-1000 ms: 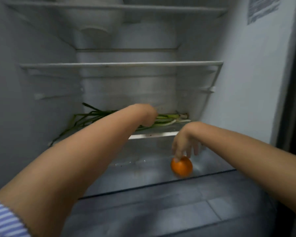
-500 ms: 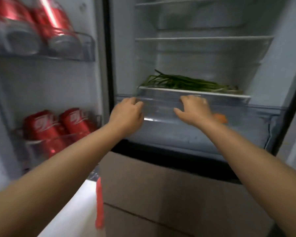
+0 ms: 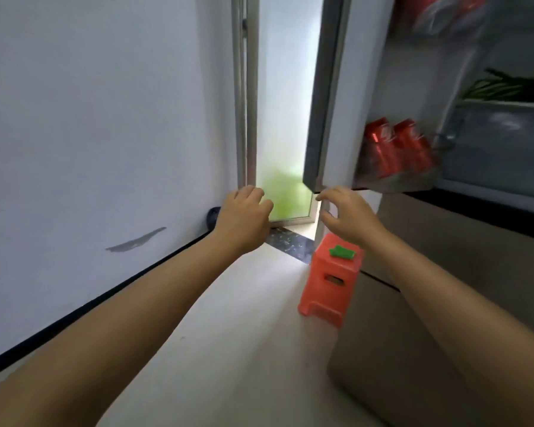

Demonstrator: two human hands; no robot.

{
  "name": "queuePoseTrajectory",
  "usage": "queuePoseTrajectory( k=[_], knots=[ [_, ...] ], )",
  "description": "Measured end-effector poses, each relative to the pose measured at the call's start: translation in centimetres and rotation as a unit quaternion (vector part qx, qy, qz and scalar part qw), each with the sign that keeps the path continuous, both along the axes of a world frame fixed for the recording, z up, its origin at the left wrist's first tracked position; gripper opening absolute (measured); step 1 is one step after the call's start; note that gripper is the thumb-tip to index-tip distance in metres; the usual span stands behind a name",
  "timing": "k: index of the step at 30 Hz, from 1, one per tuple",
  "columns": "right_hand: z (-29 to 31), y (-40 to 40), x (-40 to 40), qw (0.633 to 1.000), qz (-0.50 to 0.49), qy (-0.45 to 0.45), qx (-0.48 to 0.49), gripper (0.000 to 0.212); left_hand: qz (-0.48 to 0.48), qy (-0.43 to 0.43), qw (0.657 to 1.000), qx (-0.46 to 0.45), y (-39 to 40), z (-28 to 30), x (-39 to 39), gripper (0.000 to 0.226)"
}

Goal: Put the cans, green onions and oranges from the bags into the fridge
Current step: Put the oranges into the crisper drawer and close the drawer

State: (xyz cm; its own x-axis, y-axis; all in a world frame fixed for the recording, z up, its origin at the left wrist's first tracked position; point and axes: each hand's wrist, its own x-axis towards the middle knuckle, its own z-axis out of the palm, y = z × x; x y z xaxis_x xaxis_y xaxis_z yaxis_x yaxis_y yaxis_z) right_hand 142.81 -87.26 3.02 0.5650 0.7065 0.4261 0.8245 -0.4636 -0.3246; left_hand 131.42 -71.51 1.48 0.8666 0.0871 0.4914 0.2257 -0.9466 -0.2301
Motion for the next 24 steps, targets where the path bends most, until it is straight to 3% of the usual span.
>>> queuePoseTrajectory(
  k=[5,12,18,24],
  knots=[
    [-3.2,13.5,-12.3,0.998,0.050,0.048,-0.010,0.032,0.119,0.083,0.982,-0.117,10.9,-4.1,-13.5,0.029],
    [-9.2,30.2,-25.7,0.980,0.146,0.082,-0.102,0.033,0.235,0.146,0.945,-0.171,25.3,-10.9,-28.6,0.033],
    [-14.9,44.6,-33.0,0.969,0.174,0.097,-0.149,0.035,0.279,0.186,0.921,-0.196,38.6,-16.0,-36.5,0.032],
    [-17.9,59.6,-38.7,0.958,0.158,0.125,-0.202,0.036,0.285,0.248,0.898,-0.226,52.4,-17.3,-41.5,0.034]
  ],
)
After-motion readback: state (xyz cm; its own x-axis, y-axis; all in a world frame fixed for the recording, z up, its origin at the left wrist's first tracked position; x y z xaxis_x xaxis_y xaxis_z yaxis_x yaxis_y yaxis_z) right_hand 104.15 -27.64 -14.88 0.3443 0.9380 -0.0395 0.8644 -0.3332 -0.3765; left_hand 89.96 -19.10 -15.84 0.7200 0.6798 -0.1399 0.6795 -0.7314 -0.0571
